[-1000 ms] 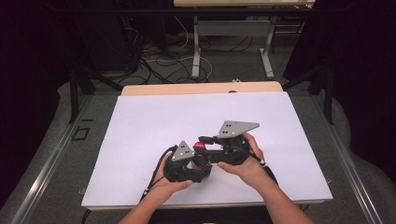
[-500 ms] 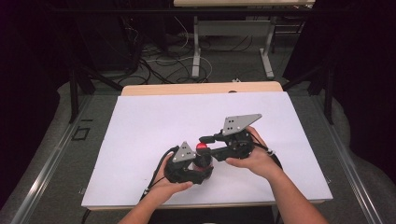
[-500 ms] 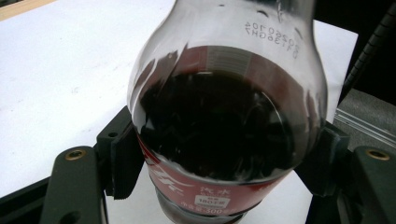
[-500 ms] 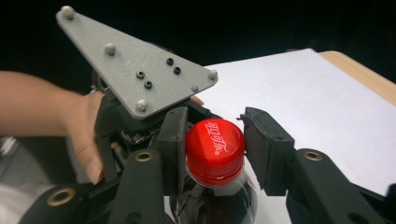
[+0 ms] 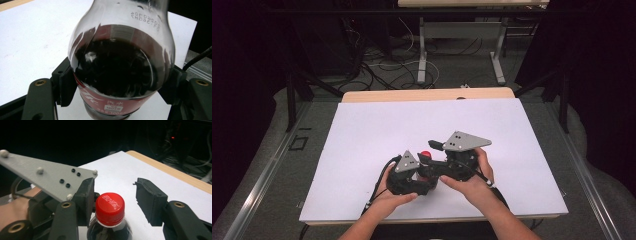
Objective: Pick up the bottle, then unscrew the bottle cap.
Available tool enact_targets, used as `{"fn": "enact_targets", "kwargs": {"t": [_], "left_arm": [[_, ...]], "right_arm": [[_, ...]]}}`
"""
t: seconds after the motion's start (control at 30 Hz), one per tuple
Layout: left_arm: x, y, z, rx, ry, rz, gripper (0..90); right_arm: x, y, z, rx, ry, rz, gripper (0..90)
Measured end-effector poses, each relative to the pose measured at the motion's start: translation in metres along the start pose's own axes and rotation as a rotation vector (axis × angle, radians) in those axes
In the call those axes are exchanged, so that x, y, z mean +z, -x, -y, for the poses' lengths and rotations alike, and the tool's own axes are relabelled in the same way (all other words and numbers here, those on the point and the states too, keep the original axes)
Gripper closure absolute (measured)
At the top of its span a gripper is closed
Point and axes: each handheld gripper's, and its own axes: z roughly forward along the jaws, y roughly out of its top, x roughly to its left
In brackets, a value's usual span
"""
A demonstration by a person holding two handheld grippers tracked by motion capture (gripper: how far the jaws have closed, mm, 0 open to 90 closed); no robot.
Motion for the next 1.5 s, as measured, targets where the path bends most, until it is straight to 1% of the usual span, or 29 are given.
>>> {"fn": "enact_targets", "kwargs": {"t": [0.1,0.2,0.23,0.4,0.43,0.5,0.57,0.6,0.63,0.7,0.73,0.8,0.83,0.9,0.97,1.0,1.03,1.07,1.1,1.13,1.17,1.2,1.23,1.27,1.3,1.33,1.4,1.47,1.5], "left_arm": [[0.000,0.000,0.000,-0.003,0.002,-0.003,29.1],[0.000,0.000,0.000,-0.009,0.001,0.000,29.1],[0.000,0.000,0.000,-0.008,0.000,-0.002,29.1],[0.001,0.000,0.001,-0.012,-0.008,-0.003,29.2],[0.001,-0.001,0.001,-0.008,-0.005,-0.010,29.2],[0.002,0.000,0.002,-0.014,-0.014,-0.004,29.2],[0.002,0.000,0.002,-0.007,-0.013,-0.004,29.2],[0.002,0.001,0.002,-0.011,-0.014,0.002,29.2],[0.002,0.000,0.002,-0.003,-0.017,0.005,29.2],[0.002,0.001,0.002,0.001,-0.024,0.001,29.2],[0.002,0.000,0.002,0.009,-0.026,0.007,29.3],[0.002,0.001,0.002,0.007,-0.020,0.011,29.2],[0.001,0.001,0.001,0.011,-0.033,0.028,29.3],[0.002,0.001,0.002,0.018,-0.026,0.025,29.2],[0.002,0.002,0.002,0.022,-0.018,0.026,29.3],[0.002,0.002,0.002,0.022,-0.018,0.026,29.3],[0.003,0.002,0.002,0.030,-0.022,0.024,29.3],[0.002,0.003,0.002,0.016,-0.037,0.043,29.3],[0.002,0.003,0.002,0.016,-0.037,0.043,29.3],[0.004,0.003,0.002,0.018,-0.022,0.036,29.3],[0.004,0.003,0.002,0.018,-0.022,0.036,29.3],[0.004,0.003,0.002,0.009,-0.023,0.035,29.3],[0.003,0.002,0.002,0.014,-0.021,0.026,29.3],[0.003,0.002,0.002,0.014,-0.021,0.026,29.3],[0.001,0.000,0.001,0.015,-0.034,0.035,29.2],[0.001,-0.001,0.002,0.012,-0.025,0.023,29.3],[0.001,-0.002,0.002,0.003,-0.027,0.022,29.2],[0.001,-0.003,0.002,-0.002,-0.015,0.000,29.2],[0.001,-0.003,0.002,-0.001,-0.018,0.002,29.2]], "right_arm": [[0.004,-0.005,0.001,-0.003,0.005,0.027,51.9],[0.007,-0.008,0.002,-0.007,-0.014,0.051,52.8],[0.009,-0.008,0.003,-0.004,-0.004,0.059,53.3],[0.010,-0.010,0.006,-0.002,-0.027,0.067,59.7],[0.011,-0.010,0.007,-0.004,-0.025,0.068,60.5],[0.011,-0.010,0.008,-0.006,-0.024,0.076,61.0],[0.010,-0.008,0.009,-0.003,-0.030,0.055,61.4],[0.010,-0.007,0.008,0.007,-0.031,0.036,61.5],[0.010,-0.004,0.008,-0.007,-0.032,0.008,61.6],[0.010,0.003,0.008,-0.010,-0.038,-0.059,61.7],[0.010,0.008,0.007,-0.021,-0.052,-0.097,61.7],[0.011,0.016,0.006,-0.041,-0.056,-0.170,61.8],[0.011,0.021,0.005,-0.058,-0.060,-0.211,61.8],[0.013,0.029,0.004,-0.076,-0.063,-0.286,61.8],[0.015,0.038,0.001,-0.109,-0.083,-0.361,61.9],[0.016,0.043,0.000,-0.135,-0.091,-0.402,61.8],[0.017,0.045,0.000,-0.160,-0.081,-0.435,61.8],[0.018,0.048,0.000,-0.172,-0.085,-0.462,61.8],[0.019,0.051,-0.001,-0.188,-0.084,-0.481,61.7],[0.019,0.052,-0.001,-0.198,-0.080,-0.493,61.6],[0.019,0.053,-0.001,-0.199,-0.081,-0.489,61.4],[0.019,0.052,0.000,-0.180,-0.083,-0.473,61.1],[0.018,0.050,-0.001,-0.162,-0.090,-0.458,59.1],[0.018,0.050,-0.001,-0.162,-0.090,-0.458,59.1],[0.014,0.046,-0.001,-0.110,-0.056,-0.417,52.2],[0.013,0.044,-0.001,-0.095,-0.030,-0.384,51.4],[0.008,0.037,-0.003,-0.054,0.000,-0.314,50.0],[0.005,0.029,-0.003,-0.014,0.016,-0.226,50.0],[0.004,0.024,-0.003,0.002,0.017,-0.178,50.1]]}}
